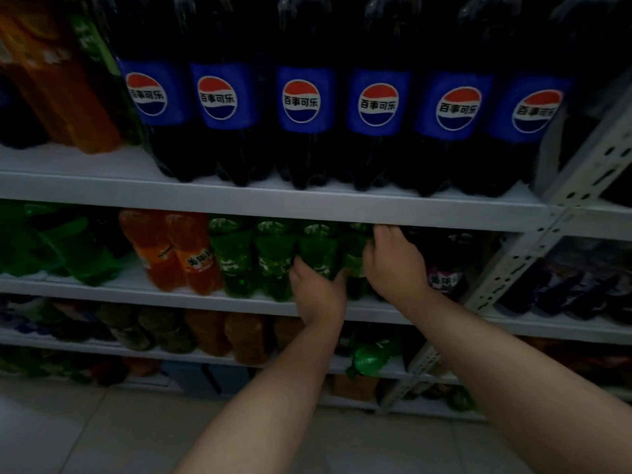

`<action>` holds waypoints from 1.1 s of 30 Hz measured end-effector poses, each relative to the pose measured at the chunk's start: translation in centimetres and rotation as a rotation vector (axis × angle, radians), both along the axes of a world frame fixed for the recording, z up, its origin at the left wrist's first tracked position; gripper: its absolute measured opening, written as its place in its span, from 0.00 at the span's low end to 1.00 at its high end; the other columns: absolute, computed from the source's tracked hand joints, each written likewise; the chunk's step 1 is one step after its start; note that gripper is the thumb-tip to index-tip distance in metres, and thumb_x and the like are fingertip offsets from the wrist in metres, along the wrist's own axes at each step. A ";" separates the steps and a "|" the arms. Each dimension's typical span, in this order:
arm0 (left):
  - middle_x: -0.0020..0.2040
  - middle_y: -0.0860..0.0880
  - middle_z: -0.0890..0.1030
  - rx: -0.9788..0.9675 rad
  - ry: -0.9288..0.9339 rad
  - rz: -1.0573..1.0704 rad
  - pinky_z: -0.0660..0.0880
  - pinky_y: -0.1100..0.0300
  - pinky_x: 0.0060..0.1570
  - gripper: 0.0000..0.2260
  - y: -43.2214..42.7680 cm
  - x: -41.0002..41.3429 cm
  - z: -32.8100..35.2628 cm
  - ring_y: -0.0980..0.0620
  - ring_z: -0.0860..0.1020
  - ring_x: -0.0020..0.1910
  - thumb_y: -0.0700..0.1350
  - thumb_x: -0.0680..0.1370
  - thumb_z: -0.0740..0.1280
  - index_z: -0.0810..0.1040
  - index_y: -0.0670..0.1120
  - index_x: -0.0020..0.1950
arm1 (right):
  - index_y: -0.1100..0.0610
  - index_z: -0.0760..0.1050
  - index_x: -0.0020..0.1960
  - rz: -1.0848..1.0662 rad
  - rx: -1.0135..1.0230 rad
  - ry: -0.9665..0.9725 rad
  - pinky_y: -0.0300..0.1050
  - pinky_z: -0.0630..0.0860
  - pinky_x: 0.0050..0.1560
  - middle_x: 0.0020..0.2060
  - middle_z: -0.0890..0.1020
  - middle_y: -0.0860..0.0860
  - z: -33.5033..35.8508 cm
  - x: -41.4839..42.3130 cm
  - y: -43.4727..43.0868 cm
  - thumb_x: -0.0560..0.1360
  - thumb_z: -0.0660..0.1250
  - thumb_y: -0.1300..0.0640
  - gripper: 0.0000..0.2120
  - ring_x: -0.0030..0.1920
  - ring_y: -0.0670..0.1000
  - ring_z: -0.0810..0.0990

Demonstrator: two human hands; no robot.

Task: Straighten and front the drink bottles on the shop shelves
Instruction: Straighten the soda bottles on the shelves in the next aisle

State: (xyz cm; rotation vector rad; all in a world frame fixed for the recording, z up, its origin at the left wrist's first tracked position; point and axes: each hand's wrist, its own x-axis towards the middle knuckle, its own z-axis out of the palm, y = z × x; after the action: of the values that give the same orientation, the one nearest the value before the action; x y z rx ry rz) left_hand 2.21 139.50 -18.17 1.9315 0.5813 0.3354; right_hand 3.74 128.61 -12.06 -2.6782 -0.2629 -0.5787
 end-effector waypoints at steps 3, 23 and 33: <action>0.66 0.40 0.70 -0.056 -0.035 0.104 0.70 0.51 0.61 0.34 -0.5 0.8 -0.3 0.41 0.71 0.64 0.47 0.71 0.75 0.65 0.40 0.72 | 0.60 0.70 0.50 -0.007 0.198 0.210 0.44 0.67 0.33 0.37 0.73 0.54 0.5 1.4 0.8 0.79 0.59 0.51 0.11 0.35 0.54 0.73; 0.48 0.40 0.81 0.605 -0.060 -0.218 0.74 0.53 0.40 0.24 5.5 0.3 -1.6 0.40 0.80 0.46 0.59 0.74 0.68 0.75 0.40 0.57 | 0.48 0.72 0.54 0.069 0.340 0.410 0.37 0.70 0.41 0.40 0.74 0.44 1.0 3.2 -1.0 0.69 0.73 0.42 0.19 0.42 0.47 0.73; 0.40 0.44 0.79 0.811 0.169 -0.214 0.67 0.57 0.31 0.24 5.9 0.8 0.3 0.42 0.80 0.40 0.67 0.72 0.66 0.68 0.45 0.45 | 0.53 0.70 0.37 0.011 0.314 0.257 0.33 0.67 0.22 0.29 0.75 0.47 0.5 2.8 -1.1 0.63 0.74 0.36 0.23 0.29 0.44 0.74</action>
State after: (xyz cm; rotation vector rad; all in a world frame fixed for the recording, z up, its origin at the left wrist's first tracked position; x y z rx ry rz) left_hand 2.98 145.43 -17.86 2.7979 0.3577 0.2947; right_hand 6.54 127.48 -11.52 -2.4090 -0.1038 -0.2425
